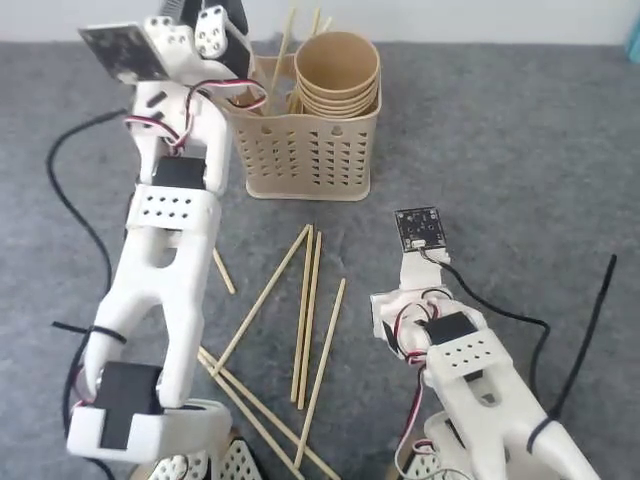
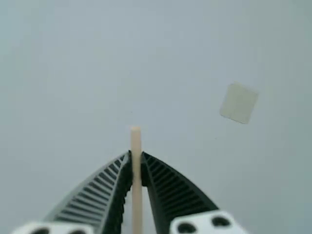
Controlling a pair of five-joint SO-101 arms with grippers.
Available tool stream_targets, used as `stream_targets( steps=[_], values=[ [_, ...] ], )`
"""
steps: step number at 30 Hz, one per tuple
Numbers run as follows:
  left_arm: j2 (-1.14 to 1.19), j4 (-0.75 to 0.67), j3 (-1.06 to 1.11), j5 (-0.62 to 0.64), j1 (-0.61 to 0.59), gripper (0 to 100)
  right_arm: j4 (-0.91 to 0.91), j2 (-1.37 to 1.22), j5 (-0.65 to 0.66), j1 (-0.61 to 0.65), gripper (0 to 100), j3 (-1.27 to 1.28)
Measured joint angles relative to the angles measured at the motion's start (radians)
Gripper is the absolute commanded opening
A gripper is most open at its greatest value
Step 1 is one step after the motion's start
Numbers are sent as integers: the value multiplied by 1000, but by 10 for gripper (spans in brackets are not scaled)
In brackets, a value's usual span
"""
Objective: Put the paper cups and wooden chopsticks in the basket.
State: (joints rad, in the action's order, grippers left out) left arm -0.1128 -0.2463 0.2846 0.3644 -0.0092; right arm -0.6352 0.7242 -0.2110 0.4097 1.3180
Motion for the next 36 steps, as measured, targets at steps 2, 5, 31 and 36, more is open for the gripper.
stream_targets(
  steps=[2,5,31,36],
  values=[
    [0,35,-14,0,-2,126,0,0,0,0,13,0],
    [0,114,-43,0,-2,243,0,0,0,0,13,0],
    [-407,1540,-158,-2,-351,301,0,0,0,0,9,0],
    [-170,1536,-89,115,-388,301,0,0,0,0,9,0]
  ],
)
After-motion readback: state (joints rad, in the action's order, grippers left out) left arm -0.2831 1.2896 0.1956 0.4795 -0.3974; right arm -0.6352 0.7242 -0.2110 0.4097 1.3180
